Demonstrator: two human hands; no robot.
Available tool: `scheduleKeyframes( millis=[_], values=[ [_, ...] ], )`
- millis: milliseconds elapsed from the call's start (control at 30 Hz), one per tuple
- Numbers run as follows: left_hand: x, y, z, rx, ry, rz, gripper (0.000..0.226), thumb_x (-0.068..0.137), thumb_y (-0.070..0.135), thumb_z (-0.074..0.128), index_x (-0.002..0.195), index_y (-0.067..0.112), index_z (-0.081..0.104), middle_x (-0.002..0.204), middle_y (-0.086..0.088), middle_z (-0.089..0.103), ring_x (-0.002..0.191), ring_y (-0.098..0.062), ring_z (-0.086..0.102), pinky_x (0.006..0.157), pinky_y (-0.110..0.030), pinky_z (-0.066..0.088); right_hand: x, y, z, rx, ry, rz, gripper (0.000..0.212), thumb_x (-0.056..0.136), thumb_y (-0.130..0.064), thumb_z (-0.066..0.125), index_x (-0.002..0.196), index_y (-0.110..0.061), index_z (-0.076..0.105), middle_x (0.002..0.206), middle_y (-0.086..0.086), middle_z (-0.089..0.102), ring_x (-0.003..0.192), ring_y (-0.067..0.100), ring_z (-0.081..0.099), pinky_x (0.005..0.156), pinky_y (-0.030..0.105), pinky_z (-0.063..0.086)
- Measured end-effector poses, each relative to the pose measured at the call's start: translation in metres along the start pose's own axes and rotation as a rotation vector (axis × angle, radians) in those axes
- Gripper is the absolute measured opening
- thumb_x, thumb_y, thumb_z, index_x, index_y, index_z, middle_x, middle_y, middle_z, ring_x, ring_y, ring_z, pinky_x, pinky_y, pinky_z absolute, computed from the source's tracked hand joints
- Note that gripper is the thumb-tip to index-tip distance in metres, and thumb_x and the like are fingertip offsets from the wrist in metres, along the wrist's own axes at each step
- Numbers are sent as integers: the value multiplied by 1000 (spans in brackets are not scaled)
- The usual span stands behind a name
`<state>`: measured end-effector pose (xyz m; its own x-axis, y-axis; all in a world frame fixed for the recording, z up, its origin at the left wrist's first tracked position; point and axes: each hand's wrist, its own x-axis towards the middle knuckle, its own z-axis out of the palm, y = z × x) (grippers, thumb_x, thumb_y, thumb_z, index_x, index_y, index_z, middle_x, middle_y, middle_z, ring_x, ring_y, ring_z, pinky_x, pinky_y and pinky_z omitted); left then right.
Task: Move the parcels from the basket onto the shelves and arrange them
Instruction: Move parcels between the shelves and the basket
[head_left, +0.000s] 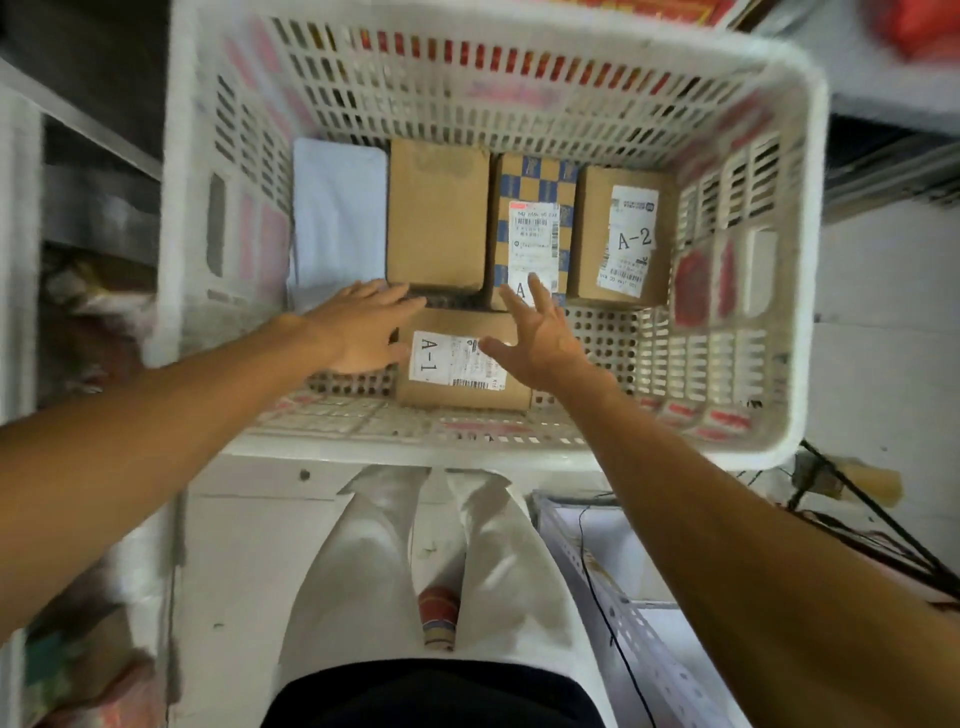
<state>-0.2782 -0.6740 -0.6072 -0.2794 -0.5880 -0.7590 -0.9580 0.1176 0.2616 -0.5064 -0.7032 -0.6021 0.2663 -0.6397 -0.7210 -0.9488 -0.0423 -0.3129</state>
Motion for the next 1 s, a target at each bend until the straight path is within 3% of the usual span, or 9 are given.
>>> scheduleKeyframes(
  millis=[100, 267, 367, 467, 600, 733, 800, 900, 1000],
  values=[
    [-40, -2, -48, -20, 60, -53, 68, 99, 45, 38, 153, 28, 0, 162, -2, -4, 148, -24, 0, 118, -38, 5, -22, -28, -43, -12, 11, -38, 83, 91, -61, 51, 156, -30, 9, 164, 4, -6, 149, 35, 3, 119, 50, 14],
    [-143, 6, -147, -144, 441, -159, 67, 98, 38, 47, 153, 22, 13, 161, -4, 11, 147, -23, 12, 115, -29, 12, -59, -103, -137, -11, 117, -231, 86, 89, -67, 48, 156, -30, 9, 164, 5, 6, 150, 34, 6, 120, 49, 10],
    [-224, 8, -186, -193, 636, -287, 68, 97, 40, 48, 153, 28, 11, 161, 0, 7, 147, -21, 10, 117, -34, 14, -84, -170, -191, -26, 210, -435, 85, 89, -63, 51, 156, -27, 14, 163, 6, 15, 148, 30, 16, 119, 48, 19],
    [-309, 8, -203, -257, 823, -453, 69, 97, 43, 48, 153, 33, 10, 161, 2, 7, 147, -22, 12, 118, -38, 15, -124, -238, -230, -68, 225, -638, 87, 82, -76, 42, 155, -36, 15, 164, 5, 6, 150, 31, 9, 120, 48, 15],
    [-425, 8, -189, -322, 1002, -665, 69, 96, 40, 50, 153, 29, 12, 161, 0, 11, 147, -24, 15, 118, -45, 17, -194, -324, -249, -25, 198, -938, 88, 85, -68, 54, 155, -37, 9, 163, 8, 10, 150, 33, 9, 119, 47, 16],
    [-534, 20, -140, -411, 1157, -855, 71, 94, 35, 57, 152, 23, 18, 159, -3, 17, 146, -21, 18, 119, -36, 14, -269, -400, -230, 108, -16, -1192, 79, 90, -51, 60, 154, -35, 17, 162, 2, 18, 147, 25, 21, 115, 37, 24],
    [-578, 31, -115, -450, 1251, -920, 71, 93, 30, 60, 151, 19, 21, 158, -5, 22, 144, -19, 21, 117, -30, 14, -303, -428, -210, 64, -77, -1305, 78, 91, -51, 59, 155, -30, 20, 162, -1, 19, 147, 20, 21, 114, 32, 22],
    [-639, 52, -74, -489, 1372, -1046, 70, 91, 26, 63, 150, 20, 26, 154, -7, 31, 139, -23, 32, 112, -31, 22, -356, -463, -171, -37, -121, -1437, 79, 90, -55, 57, 155, -28, 21, 163, -2, 15, 149, 19, 17, 120, 34, 19],
    [-692, 76, -23, -504, 1389, -1179, 72, 92, 29, 61, 152, 24, 21, 156, -6, 27, 142, -21, 27, 114, -30, 19, -408, -492, -127, -105, -179, -1537, 79, 90, -56, 58, 155, -28, 23, 163, -1, 16, 149, 19, 17, 120, 35, 19]
  ],
)
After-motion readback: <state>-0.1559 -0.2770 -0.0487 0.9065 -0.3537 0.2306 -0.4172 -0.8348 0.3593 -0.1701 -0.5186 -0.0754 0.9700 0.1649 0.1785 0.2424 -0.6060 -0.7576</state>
